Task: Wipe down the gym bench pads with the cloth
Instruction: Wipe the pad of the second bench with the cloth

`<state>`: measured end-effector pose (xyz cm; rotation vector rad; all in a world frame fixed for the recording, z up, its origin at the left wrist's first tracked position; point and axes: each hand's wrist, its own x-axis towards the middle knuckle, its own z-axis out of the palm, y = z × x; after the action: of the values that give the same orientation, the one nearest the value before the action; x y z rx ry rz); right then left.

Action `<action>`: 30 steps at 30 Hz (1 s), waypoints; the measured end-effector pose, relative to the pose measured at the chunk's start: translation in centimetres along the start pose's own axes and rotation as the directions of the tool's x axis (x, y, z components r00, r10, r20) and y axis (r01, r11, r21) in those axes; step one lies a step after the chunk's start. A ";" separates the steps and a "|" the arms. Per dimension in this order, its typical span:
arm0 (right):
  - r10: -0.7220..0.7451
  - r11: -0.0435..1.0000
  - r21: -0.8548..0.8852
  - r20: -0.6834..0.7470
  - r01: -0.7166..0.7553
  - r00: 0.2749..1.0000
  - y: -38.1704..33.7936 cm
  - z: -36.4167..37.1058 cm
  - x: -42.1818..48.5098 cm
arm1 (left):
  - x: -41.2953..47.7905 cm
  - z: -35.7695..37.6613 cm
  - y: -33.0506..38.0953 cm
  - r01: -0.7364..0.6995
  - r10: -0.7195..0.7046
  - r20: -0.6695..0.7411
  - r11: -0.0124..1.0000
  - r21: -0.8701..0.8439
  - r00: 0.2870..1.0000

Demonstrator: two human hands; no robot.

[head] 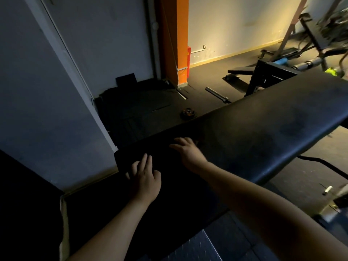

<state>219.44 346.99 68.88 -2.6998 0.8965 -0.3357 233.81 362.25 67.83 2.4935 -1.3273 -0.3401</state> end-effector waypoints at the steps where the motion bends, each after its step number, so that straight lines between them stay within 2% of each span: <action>1: 0.061 0.998 0.020 -0.030 -0.060 0.998 1.8 -0.5 -0.3 | 0.0 0.0 0.0 -0.003 0.003 0.002 1.000 -0.008 1.000; 5: 0.309 0.949 0.107 -0.113 -0.298 0.944 5.2 -1.5 -1.6 | 0.1 0.1 -0.3 -0.027 0.027 -0.002 0.999 -0.028 1.000; 7: 0.348 0.932 0.147 -0.115 -0.330 0.931 3.7 -0.9 -1.5 | 0.1 0.1 -0.2 -0.033 0.033 0.018 0.999 -0.027 0.999; 9: 0.298 0.948 0.153 -0.110 -0.280 0.948 0.9 0.0 -1.0 | 0.0 0.0 -0.1 -0.023 0.024 0.025 1.000 -0.017 0.999; 13: 0.018 0.997 0.081 -0.039 -0.014 0.999 -4.6 2.0 -0.7 | -0.4 0.2 -0.1 -0.046 0.047 -0.012 0.997 0.068 0.999; 15: -0.002 1.000 -0.001 -0.033 0.002 0.999 -5.8 2.0 -1.3 | -0.4 0.2 -0.3 -0.058 0.059 -0.005 0.994 0.096 0.998; 19: 0.136 0.987 -0.072 -0.079 -0.142 0.988 -3.4 1.0 -3.2 | -0.6 -0.1 -0.1 -0.082 0.079 0.051 0.994 0.073 0.996; 21: 0.227 0.972 -0.030 -0.115 -0.232 0.967 -1.4 0.2 -5.0 | -0.7 -0.4 -0.1 -0.099 0.093 0.105 0.993 0.059 0.990; 26: 0.513 0.854 0.045 -0.252 -0.519 0.821 1.8 -1.7 -11.3 | -1.4 -1.4 0.8 -0.134 0.119 0.230 0.989 0.054 0.966; 28: 0.591 0.802 0.085 -0.256 -0.591 0.765 1.4 -1.7 -11.3 | -2.8 -0.5 2.2 -0.200 0.183 0.203 0.978 0.064 0.962; 30: 0.618 0.786 0.184 -0.265 -0.590 0.740 0.0 -1.3 -9.2 | -3.9 0.5 3.1 -0.258 0.245 0.131 0.962 0.090 0.961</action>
<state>211.91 352.35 68.94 -2.1300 1.7389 -0.6408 229.08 363.76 68.74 2.3795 -1.7319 -0.3722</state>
